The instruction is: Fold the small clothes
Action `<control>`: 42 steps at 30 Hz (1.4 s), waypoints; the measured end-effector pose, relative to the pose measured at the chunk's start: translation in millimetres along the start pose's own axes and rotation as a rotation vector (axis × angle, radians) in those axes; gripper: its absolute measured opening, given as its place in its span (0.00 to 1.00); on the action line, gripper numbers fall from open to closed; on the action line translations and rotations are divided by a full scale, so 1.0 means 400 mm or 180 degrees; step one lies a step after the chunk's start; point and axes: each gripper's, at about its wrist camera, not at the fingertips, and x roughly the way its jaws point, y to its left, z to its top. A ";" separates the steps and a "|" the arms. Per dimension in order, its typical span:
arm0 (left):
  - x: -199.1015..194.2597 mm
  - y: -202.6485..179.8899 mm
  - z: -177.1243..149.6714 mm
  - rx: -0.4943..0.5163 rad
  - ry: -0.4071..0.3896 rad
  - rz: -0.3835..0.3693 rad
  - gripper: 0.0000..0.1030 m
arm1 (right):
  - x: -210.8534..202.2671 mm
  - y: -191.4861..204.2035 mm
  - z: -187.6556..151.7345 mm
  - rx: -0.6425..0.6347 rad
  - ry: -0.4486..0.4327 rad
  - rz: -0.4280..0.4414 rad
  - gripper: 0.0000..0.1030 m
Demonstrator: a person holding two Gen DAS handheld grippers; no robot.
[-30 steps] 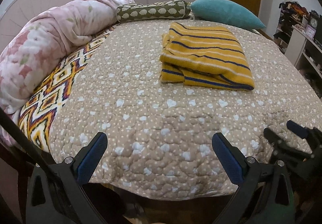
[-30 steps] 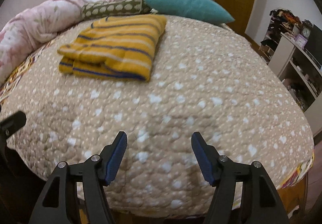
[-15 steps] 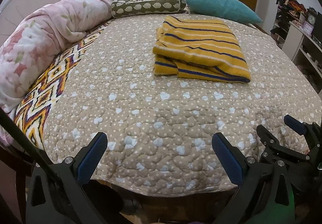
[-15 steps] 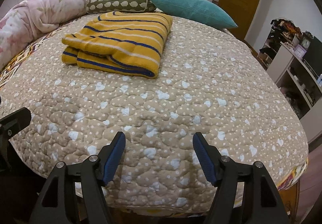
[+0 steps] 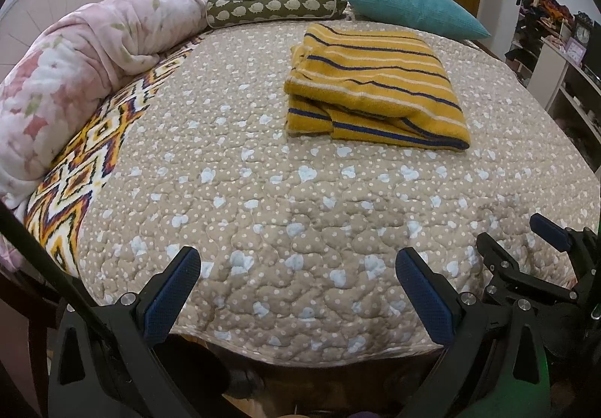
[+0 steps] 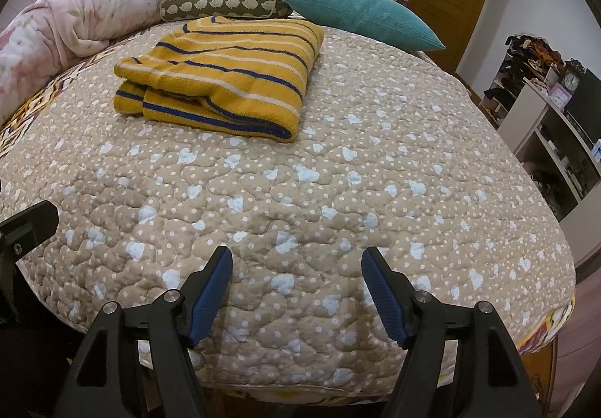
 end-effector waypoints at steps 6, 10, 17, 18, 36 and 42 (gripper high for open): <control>0.008 0.003 -0.001 -0.0021 0.0036 -0.0008 1.00 | 0.008 0.002 -0.002 -0.0010 0.0035 -0.0006 0.75; 0.012 0.002 -0.003 -0.0025 0.0055 -0.0019 1.00 | 0.011 0.001 0.000 -0.0017 0.0041 -0.0019 0.76; 0.014 0.002 -0.003 -0.0027 0.0065 -0.0026 1.00 | 0.014 0.004 -0.003 -0.0033 0.0046 -0.0038 0.77; 0.015 0.001 -0.004 -0.0029 0.0067 -0.0026 1.00 | 0.015 0.003 -0.004 -0.0033 0.0048 -0.0040 0.77; 0.030 0.000 -0.013 -0.0022 0.0124 -0.0057 1.00 | 0.022 0.009 -0.010 -0.0075 0.0055 -0.0132 0.81; 0.034 0.001 -0.016 -0.0027 0.0156 -0.0072 1.00 | 0.017 0.021 -0.010 -0.0158 0.0037 -0.0237 0.82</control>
